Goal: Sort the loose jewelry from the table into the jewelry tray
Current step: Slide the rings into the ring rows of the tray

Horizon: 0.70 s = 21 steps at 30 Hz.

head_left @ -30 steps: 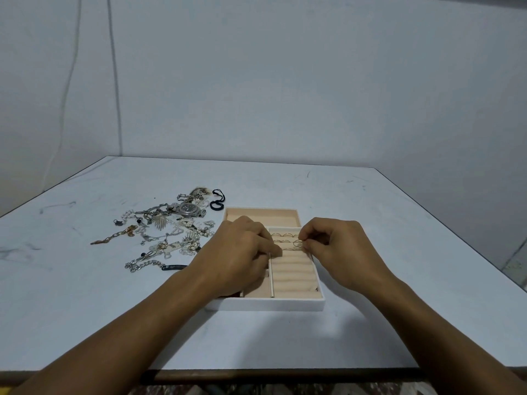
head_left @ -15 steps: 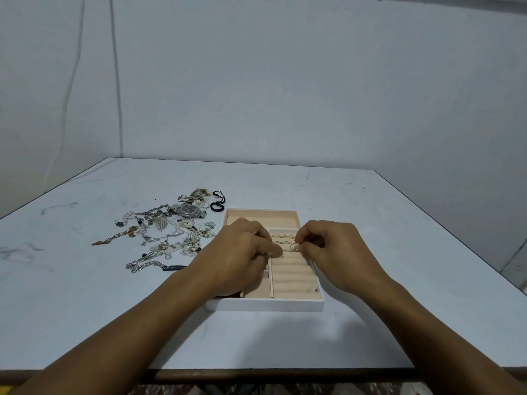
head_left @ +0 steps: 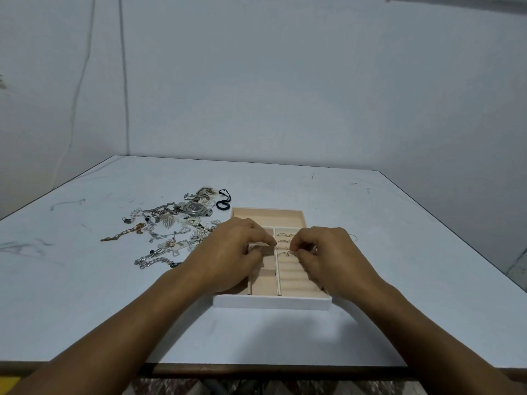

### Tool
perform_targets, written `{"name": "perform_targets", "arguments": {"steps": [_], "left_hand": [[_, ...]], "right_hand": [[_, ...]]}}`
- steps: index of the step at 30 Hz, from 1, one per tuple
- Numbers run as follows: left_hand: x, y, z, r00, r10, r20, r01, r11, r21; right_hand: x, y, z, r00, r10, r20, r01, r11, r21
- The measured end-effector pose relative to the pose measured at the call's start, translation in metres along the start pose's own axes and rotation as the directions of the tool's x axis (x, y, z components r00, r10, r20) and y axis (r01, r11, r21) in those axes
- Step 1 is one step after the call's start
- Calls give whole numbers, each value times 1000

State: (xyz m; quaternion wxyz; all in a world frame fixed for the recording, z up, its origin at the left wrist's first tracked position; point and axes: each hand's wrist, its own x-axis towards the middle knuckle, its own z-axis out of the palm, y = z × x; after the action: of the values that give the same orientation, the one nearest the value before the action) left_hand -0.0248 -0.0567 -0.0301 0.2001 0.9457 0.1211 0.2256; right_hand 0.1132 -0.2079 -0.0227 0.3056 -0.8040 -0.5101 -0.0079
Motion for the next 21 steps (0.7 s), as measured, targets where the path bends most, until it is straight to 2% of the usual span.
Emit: {"name": "perform_targets", "arguments": {"steps": [10,18,21], "left_hand": [[-1,0,-2,1000,28,5,-28,1000,5],[-2,-2,-1,1000,18,14,-18,1000,9],[-1,-1,0,1000,23,12,-23,1000,4]], "right_hand": [[-3,-4,-3,996,-60,64,72,975,-210],[-2,2,-7,993,-77,89,102,944,-313],[-2,7,-9,994,-83,74,101,948,-302]]}}
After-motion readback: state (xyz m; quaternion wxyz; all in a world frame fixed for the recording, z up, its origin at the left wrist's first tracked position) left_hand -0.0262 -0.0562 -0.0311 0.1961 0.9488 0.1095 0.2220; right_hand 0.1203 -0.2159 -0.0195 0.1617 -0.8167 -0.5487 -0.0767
